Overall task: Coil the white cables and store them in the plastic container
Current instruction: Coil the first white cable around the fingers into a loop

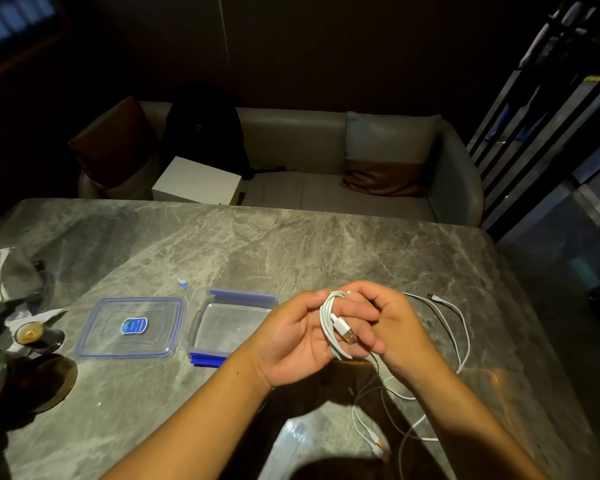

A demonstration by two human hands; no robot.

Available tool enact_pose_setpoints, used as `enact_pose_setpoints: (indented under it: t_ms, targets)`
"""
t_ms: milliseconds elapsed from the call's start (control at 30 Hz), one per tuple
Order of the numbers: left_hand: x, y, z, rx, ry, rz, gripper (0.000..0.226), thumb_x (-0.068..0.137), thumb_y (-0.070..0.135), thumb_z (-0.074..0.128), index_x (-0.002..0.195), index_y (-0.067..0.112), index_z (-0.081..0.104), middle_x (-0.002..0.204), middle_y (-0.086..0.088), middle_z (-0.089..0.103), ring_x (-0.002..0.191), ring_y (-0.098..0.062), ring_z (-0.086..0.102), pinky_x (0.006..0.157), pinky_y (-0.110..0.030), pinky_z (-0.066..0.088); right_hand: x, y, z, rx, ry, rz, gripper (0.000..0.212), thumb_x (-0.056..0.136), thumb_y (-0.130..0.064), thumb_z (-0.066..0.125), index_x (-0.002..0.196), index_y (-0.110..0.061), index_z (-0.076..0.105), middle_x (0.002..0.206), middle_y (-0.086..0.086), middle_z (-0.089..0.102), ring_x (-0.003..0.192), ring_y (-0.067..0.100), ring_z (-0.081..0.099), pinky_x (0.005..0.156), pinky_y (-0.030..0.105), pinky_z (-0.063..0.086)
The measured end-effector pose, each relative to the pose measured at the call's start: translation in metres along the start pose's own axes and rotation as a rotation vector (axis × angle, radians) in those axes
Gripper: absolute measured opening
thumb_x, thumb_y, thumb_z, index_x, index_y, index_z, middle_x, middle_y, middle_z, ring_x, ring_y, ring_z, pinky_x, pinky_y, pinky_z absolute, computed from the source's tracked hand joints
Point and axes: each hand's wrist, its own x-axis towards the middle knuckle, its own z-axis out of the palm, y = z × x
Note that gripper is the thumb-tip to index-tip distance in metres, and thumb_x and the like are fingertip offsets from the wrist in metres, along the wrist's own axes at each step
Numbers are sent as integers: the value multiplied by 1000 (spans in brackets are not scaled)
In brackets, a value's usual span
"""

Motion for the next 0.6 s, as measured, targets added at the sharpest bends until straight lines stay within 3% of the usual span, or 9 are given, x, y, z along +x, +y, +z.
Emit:
enact_pose_setpoints:
  t_ms: [67,167,267,367,467,600]
  targets:
    - [2,-1,0,-18,21,12,55,95,38,54,124,-8,60,103,-22,71,104,-35,67,93,-34,55,2,1,-2,-68,-3,-28,19,76,3,56,92,1,67,68,38,54,64,31,50,53,27,50]
    - [3,-4,0,-78,67,42,56,92,39,62,122,-9,62,105,-23,72,102,-35,70,88,-34,58,5,5,-3,-76,22,-30,21,74,-1,53,91,5,65,77,21,60,72,29,57,58,28,50]
    - [4,-7,2,-116,137,60,53,89,39,66,114,-8,67,100,-22,74,95,-34,73,81,-33,60,5,11,-3,-70,44,-11,15,76,-2,51,85,4,62,76,16,58,71,26,54,55,26,48]
    - [6,-9,6,-112,317,102,46,93,34,52,97,-6,73,83,-21,74,81,-33,75,69,-31,61,3,11,-5,-89,97,-27,4,85,-2,59,83,1,62,75,11,62,71,20,57,60,25,50]
    - [8,-10,9,-62,467,143,41,91,29,50,84,-4,74,72,-20,71,70,-31,74,62,-31,61,1,12,-6,-155,161,-53,21,97,-4,53,80,-5,65,72,4,64,70,13,59,65,24,50]
    - [10,-11,14,45,569,145,35,85,30,59,83,-3,71,68,-18,67,63,-27,69,57,-31,58,-1,13,-1,-204,222,-41,25,99,-6,50,79,-7,64,66,0,63,62,9,57,56,20,48]
